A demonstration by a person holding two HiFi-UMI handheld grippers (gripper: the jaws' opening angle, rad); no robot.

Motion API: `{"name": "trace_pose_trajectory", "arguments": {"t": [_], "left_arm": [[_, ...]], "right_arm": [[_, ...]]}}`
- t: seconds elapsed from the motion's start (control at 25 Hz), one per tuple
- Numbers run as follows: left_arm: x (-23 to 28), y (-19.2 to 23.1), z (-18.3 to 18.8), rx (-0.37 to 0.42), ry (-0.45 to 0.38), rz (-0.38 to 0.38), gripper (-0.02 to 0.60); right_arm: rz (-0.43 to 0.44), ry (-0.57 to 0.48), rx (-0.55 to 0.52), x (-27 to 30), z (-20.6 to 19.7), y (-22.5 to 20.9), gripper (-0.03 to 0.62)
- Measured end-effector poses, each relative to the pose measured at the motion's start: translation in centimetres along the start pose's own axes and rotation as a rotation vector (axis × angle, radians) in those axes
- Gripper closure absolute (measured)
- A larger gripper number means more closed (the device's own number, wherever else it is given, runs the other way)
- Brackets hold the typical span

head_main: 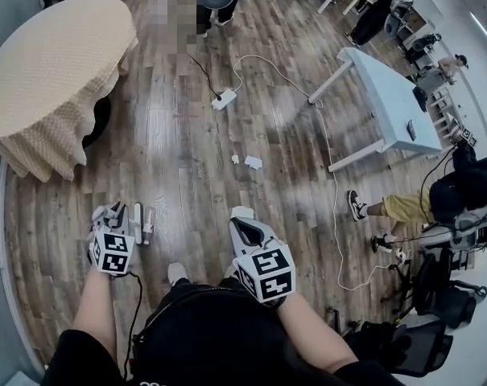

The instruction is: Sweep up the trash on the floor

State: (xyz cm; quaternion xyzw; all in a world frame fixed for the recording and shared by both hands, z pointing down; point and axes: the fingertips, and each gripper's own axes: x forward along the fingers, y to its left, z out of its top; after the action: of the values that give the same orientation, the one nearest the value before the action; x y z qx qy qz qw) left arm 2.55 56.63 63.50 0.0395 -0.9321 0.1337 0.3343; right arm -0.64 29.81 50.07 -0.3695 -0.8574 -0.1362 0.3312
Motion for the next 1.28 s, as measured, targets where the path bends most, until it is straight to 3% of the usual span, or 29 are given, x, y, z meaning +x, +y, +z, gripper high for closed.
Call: {"name": "trace_pose_trajectory", "arguments": {"t": [0.52,0.88,1.28], "left_arm": [[2.6,-6.5,2.7,0.049,-0.018,-0.126,0.535],[4.4,-11.2,6.6,0.071,-0.026,-0.173,0.535],[6.1,-20.1,10.7,0.129,-0.036,-0.268,0.535]], "right_arm": [[-0.037,0.018,0.119,-0.4,-2.1,-2.4,0.580],[-0.101,0.012,0.185,-2.4,-4.1,-6.9,0.580],[-0.165,0.022,0.264,-5.6,-8.0,-12.7,0.580]]}}
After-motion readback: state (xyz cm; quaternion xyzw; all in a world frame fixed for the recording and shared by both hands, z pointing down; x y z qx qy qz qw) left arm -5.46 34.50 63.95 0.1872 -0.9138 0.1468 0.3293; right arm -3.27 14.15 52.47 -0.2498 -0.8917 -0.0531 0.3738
